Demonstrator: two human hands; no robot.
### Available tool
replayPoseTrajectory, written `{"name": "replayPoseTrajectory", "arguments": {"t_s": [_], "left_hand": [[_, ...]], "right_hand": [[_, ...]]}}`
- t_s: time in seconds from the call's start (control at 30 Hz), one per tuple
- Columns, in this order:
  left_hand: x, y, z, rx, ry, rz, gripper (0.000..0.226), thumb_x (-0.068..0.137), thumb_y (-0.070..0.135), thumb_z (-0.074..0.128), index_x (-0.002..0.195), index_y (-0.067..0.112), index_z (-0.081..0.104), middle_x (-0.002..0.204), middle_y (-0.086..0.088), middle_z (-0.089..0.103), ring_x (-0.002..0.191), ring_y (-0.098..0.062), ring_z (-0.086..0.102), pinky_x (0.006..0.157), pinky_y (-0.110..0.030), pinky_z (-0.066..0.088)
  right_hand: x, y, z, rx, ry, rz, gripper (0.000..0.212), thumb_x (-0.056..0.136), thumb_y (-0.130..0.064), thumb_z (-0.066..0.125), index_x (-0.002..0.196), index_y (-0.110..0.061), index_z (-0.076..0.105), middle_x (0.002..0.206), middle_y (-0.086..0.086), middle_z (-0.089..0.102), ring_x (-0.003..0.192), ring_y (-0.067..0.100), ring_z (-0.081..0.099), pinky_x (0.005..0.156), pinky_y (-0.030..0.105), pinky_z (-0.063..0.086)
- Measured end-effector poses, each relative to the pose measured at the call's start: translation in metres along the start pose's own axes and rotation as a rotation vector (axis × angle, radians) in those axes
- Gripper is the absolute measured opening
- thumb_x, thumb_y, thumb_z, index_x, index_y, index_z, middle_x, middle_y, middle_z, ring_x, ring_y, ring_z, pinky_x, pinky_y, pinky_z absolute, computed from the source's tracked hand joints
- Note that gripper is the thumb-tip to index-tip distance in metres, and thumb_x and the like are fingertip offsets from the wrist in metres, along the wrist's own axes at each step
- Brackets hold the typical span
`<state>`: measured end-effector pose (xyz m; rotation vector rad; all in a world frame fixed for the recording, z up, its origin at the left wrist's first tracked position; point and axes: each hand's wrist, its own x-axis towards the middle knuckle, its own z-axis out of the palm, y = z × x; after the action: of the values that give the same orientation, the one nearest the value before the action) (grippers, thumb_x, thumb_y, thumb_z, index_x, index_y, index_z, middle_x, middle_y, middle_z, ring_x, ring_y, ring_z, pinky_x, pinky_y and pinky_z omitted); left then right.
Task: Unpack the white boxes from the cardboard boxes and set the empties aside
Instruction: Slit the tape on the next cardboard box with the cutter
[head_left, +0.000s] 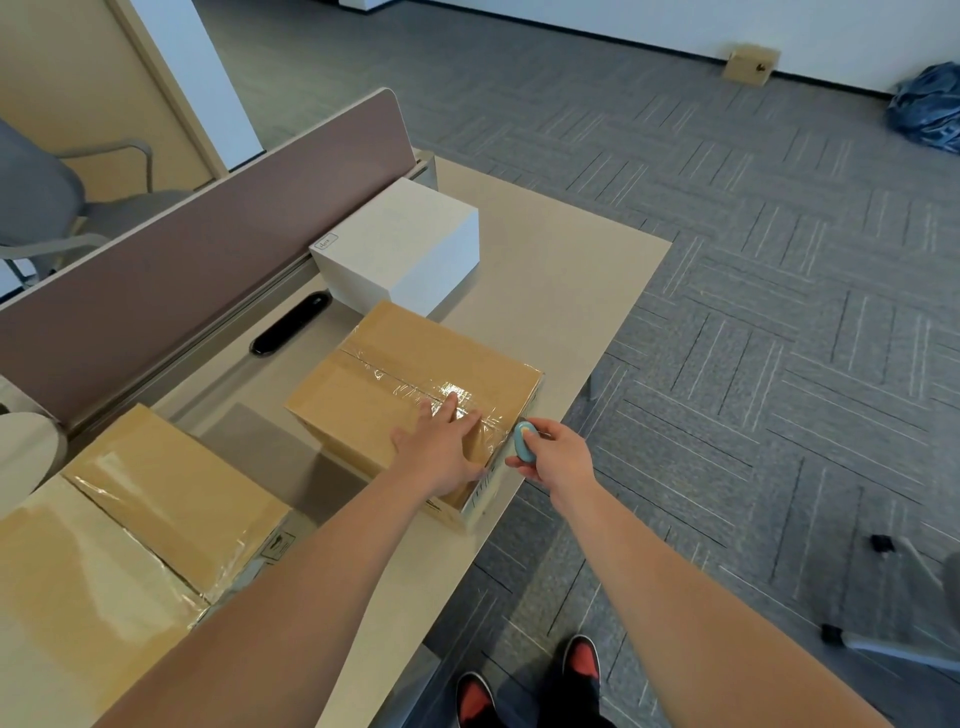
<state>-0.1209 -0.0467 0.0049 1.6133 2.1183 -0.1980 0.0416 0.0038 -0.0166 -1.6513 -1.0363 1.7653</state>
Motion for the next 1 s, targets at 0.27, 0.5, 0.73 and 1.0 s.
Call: {"name": "replayPoseTrajectory", "arguments": {"t_s": [0.27,0.5,0.73,1.0], "left_hand": [[0.002,-0.001,0.002,0.013,0.004,0.004,0.091,0.080,0.062,0.065,0.153,0.044,0.013,0.165,0.008,-0.007,0.151,-0.031,-0.004,0.109,-0.067,0.022],[0.004,-0.001,0.004,0.004,0.010,-0.003,0.092,0.080,0.060,0.067,0.153,0.045,0.014,0.165,0.008,-0.006,0.151,-0.030,-0.004,0.109,-0.067,0.023],[0.005,-0.002,0.002,-0.034,-0.002,0.007,0.093,0.078,0.060,0.069,0.153,0.042,0.017,0.165,0.006,-0.006,0.151,-0.031,-0.005,0.109,-0.068,0.021],[-0.002,-0.008,-0.003,-0.205,0.042,-0.003,0.077,0.084,0.040,0.065,0.152,0.030,0.031,0.165,0.004,0.004,0.152,-0.021,0.001,0.115,-0.061,0.018]], "right_hand": [[0.002,-0.005,0.002,-0.126,0.006,-0.015,0.025,0.101,-0.016,0.056,0.126,-0.017,0.064,0.102,0.002,0.068,0.065,0.015,0.074,0.055,0.020,0.056],[-0.005,0.001,0.001,-0.239,-0.040,-0.037,0.025,0.100,-0.019,0.059,0.123,-0.017,0.069,0.098,0.001,0.070,0.059,0.013,0.072,0.047,0.015,0.047],[-0.021,0.015,0.003,-0.317,-0.125,-0.048,0.025,0.100,-0.020,0.060,0.123,-0.016,0.068,0.098,-0.002,0.069,0.059,0.010,0.070,0.062,0.024,0.060],[-0.028,0.018,0.003,-0.408,-0.176,-0.060,0.022,0.101,-0.019,0.058,0.120,-0.017,0.068,0.101,0.001,0.070,0.058,0.010,0.071,0.046,0.014,0.045]]}}
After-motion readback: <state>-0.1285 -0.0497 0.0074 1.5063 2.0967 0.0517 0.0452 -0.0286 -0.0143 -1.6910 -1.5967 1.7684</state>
